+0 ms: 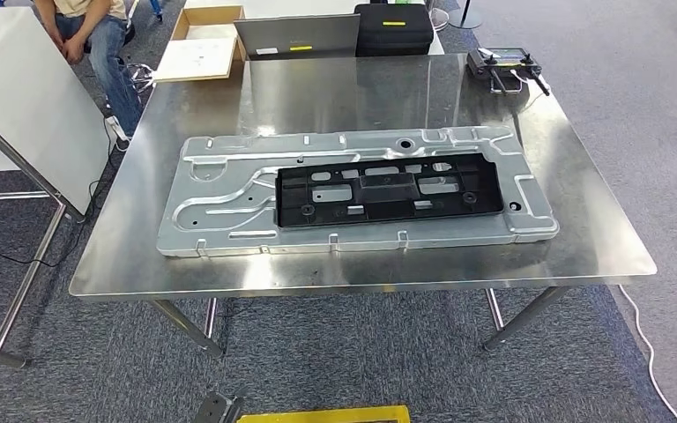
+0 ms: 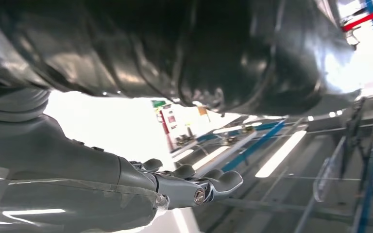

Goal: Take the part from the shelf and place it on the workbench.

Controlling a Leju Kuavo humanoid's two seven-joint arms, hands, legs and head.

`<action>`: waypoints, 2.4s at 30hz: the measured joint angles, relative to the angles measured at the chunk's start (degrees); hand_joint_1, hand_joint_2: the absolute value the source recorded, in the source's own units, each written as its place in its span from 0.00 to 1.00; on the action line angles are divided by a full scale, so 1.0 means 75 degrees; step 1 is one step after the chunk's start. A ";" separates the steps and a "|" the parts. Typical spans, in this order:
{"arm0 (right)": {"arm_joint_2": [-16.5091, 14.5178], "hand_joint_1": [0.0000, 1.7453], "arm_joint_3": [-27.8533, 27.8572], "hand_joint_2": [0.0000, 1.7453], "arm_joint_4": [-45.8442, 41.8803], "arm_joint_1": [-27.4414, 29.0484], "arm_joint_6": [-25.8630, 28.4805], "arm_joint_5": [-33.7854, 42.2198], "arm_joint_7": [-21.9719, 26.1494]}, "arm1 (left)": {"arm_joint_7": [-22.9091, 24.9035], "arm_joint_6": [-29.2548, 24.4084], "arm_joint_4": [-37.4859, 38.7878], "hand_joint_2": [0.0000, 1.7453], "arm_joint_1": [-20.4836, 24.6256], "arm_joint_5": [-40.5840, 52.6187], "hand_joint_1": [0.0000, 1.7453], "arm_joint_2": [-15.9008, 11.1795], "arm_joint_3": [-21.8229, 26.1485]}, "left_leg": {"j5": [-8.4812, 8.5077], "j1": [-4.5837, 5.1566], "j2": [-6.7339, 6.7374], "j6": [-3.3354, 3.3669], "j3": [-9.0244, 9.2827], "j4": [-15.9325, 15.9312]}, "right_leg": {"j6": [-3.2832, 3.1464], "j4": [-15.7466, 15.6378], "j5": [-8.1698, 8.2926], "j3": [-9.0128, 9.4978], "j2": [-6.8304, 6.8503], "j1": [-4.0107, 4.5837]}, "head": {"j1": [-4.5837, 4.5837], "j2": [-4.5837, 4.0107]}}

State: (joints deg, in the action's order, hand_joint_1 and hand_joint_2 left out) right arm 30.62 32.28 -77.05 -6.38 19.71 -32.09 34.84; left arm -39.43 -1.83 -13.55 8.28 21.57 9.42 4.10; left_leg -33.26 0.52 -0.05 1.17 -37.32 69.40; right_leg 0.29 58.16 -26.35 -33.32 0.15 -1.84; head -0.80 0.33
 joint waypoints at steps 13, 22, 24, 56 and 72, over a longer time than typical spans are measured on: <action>-0.0935 0.00 0.2917 0.00 0.2388 0.0541 0.1298 0.1108 0.0598 | 0.0230 -0.1179 0.0011 0.00 -0.0215 -0.0194 0.00 0.0078 0.0460 | 0.0967 -0.0008 -0.0012 0.0295 0.0773 -0.1722 | 0.0326 0.0269 -0.0290 -0.0049 -0.0002 -0.0001 | 0.0005 0.0000; -0.1407 0.00 0.4075 0.00 0.4081 0.0492 0.1717 0.1145 0.0613 | 0.0196 -0.1224 0.0017 0.00 -0.0279 -0.0236 0.00 0.0111 0.0633 | 0.0911 0.0043 0.0034 0.0267 0.0742 -0.1607 | 0.0315 0.0276 -0.0212 0.0058 -0.0008 0.0025 | 0.0004 0.0000; -0.1489 0.00 0.4158 0.00 0.4378 0.0451 0.1840 0.1176 0.0613 | 0.0185 -0.1227 0.0017 0.00 -0.0276 -0.0231 0.00 0.0119 0.0664 | 0.0887 0.0062 0.0033 0.0201 0.0741 -0.1572 | 0.0229 0.0008 -0.0178 0.0183 -0.0021 0.0074 | 0.0003 0.0000; -0.3090 0.00 0.4204 0.00 0.7823 0.0147 0.1922 0.0472 0.0079 | 0.0220 -0.1592 0.0026 0.00 -0.0310 -0.0200 0.00 0.0106 0.1161 | 0.0905 0.0045 0.0047 0.0114 0.0784 -0.1570 | 0.0122 0.0033 -0.0189 0.0235 -0.0033 0.0084 | 0.0003 0.0000; -0.3553 0.00 0.3844 0.00 0.8184 0.0129 0.0108 -0.0061 -0.0983 | 0.0306 -0.1616 0.0029 0.00 -0.0274 -0.0099 0.00 0.0075 0.1264 | 0.0525 -0.0036 0.0028 0.0072 0.1260 -0.1686 | 0.0156 0.0078 0.0243 -0.0218 0.0004 0.0096 | 0.0004 0.0000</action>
State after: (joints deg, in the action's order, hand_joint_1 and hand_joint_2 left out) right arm 3.97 61.11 -15.68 -5.41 20.52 -32.55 27.46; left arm -37.13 -13.95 -13.33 6.23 20.83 9.98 13.58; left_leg -29.32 0.26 0.17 1.71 -27.87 56.76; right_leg 1.46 58.75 -24.53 -34.95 0.17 -1.12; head -0.78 0.33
